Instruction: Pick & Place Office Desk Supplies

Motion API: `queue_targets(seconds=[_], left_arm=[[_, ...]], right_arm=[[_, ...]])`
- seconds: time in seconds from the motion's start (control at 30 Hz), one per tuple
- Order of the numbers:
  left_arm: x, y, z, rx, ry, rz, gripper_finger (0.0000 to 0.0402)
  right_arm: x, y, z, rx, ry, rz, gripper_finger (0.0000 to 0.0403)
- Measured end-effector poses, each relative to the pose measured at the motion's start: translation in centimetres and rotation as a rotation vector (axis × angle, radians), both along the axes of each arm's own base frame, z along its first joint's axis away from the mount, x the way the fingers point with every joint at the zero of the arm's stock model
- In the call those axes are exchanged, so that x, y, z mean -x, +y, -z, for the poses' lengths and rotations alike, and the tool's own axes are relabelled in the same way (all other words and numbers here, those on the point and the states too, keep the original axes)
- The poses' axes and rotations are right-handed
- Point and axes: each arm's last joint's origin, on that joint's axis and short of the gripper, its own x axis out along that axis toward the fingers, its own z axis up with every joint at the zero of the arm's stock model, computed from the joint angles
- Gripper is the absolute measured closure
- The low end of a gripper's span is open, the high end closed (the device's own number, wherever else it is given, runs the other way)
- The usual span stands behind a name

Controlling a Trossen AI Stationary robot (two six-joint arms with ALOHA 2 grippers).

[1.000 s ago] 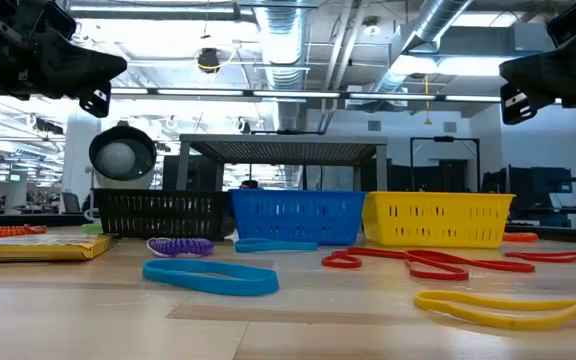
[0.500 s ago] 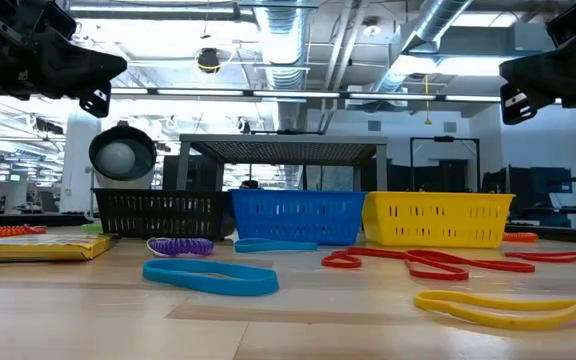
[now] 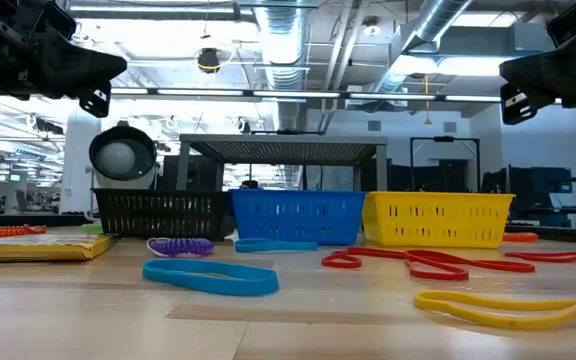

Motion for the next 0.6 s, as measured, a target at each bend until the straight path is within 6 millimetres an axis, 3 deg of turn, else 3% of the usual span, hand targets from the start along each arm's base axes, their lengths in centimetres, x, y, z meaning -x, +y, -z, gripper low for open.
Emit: queue_targets(seconds=[0.6], left_arm=[[0.1,0.0,-1.1,-0.013,-0.115,0.000,0.0399]], right_arm=[[0.0,0.0,0.0,0.000,0.000,0.000,0.0403]])
